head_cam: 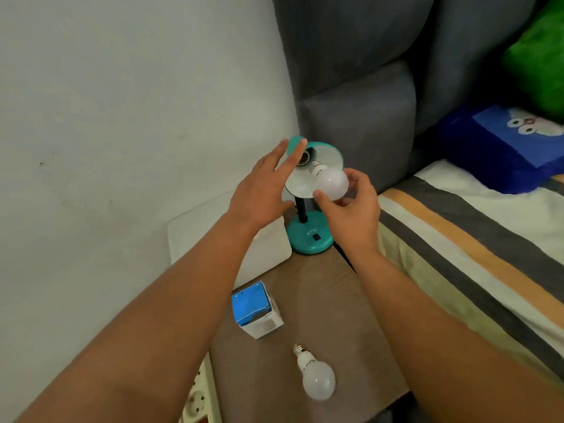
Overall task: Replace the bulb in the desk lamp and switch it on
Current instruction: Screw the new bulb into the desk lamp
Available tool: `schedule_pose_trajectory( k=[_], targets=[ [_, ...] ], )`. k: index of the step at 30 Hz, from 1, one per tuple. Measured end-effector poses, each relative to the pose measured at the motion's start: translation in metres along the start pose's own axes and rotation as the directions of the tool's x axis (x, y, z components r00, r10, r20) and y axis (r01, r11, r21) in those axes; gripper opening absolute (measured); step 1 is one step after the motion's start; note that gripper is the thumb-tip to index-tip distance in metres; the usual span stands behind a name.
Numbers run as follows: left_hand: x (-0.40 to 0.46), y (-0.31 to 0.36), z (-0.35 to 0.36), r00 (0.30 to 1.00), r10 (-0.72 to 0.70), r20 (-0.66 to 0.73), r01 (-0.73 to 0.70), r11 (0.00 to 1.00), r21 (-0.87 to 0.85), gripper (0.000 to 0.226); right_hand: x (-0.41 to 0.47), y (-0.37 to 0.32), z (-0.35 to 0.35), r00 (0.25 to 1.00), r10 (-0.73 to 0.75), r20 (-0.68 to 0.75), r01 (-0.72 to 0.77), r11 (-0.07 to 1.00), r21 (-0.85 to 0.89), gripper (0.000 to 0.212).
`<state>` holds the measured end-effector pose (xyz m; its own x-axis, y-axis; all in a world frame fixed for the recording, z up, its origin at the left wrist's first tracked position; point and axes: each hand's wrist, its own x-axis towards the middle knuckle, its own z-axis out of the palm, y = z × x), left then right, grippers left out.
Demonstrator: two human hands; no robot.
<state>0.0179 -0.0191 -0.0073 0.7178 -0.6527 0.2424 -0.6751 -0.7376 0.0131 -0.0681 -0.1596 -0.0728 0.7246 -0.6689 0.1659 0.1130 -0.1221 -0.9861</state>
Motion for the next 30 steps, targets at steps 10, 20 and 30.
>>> schedule_pose_trajectory(
  k=[10,20,30],
  targets=[
    [0.014,-0.009,0.012,0.983,0.147,-0.108,-0.158,0.983,-0.099,0.096,0.017,0.001,0.028,0.996,-0.078,-0.050,0.073,0.993,-0.087,0.062],
    [0.017,-0.016,0.018,0.984,0.136,-0.117,-0.152,0.978,-0.141,0.099,0.018,-0.014,0.040,0.989,0.147,-0.018,-0.148,0.988,-0.054,0.054],
    [0.019,-0.012,0.016,0.982,0.149,-0.114,-0.165,0.975,-0.146,0.094,0.010,-0.018,0.047,0.958,0.284,0.033,-0.286,0.955,0.079,0.059]
  ],
)
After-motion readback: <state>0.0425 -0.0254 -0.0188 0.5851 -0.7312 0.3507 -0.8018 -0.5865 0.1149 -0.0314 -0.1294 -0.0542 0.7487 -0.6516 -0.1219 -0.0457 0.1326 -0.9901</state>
